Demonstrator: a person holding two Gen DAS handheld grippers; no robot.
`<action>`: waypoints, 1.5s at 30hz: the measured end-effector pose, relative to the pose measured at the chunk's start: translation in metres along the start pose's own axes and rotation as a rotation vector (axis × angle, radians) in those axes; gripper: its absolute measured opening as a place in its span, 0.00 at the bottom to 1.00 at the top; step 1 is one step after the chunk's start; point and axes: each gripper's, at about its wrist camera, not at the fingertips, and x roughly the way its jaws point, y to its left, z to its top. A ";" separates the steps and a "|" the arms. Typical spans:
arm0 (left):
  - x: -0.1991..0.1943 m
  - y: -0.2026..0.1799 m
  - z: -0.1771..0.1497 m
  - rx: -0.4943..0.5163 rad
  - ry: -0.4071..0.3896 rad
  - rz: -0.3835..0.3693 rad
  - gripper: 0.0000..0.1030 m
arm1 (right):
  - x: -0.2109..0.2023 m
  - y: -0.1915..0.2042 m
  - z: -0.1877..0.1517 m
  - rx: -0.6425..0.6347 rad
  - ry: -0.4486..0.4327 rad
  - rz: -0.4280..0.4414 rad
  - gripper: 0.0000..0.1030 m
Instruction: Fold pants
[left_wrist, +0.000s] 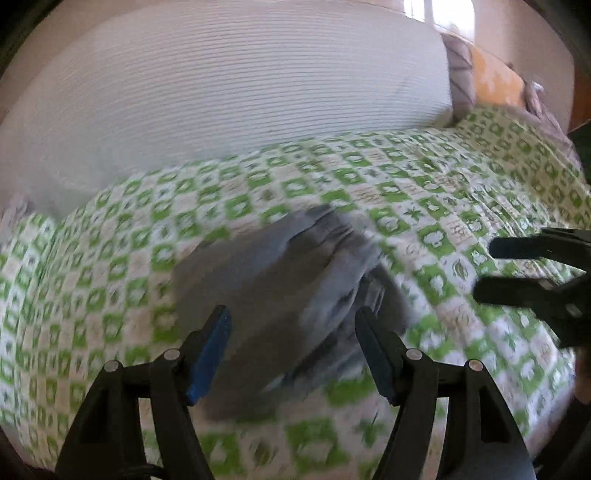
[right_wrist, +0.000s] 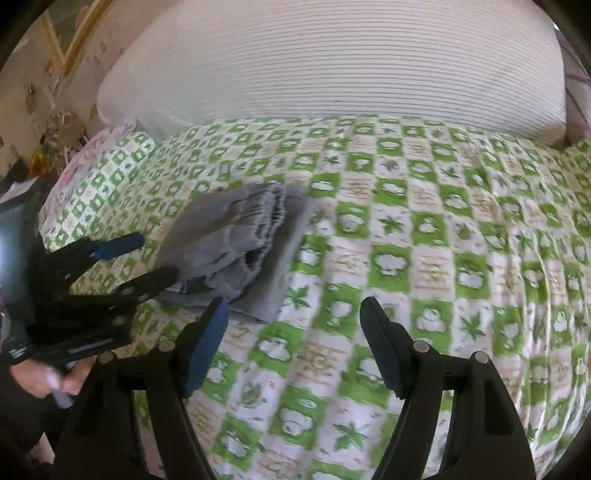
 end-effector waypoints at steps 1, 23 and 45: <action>0.007 -0.004 0.004 0.011 0.004 0.003 0.71 | -0.001 -0.002 -0.001 0.003 -0.001 0.005 0.72; -0.009 0.031 -0.015 -0.139 -0.011 0.017 0.73 | -0.003 0.003 0.004 0.006 -0.051 0.093 0.72; -0.081 0.067 -0.044 -0.184 -0.095 0.097 0.73 | -0.002 0.079 0.013 -0.327 0.026 0.106 0.72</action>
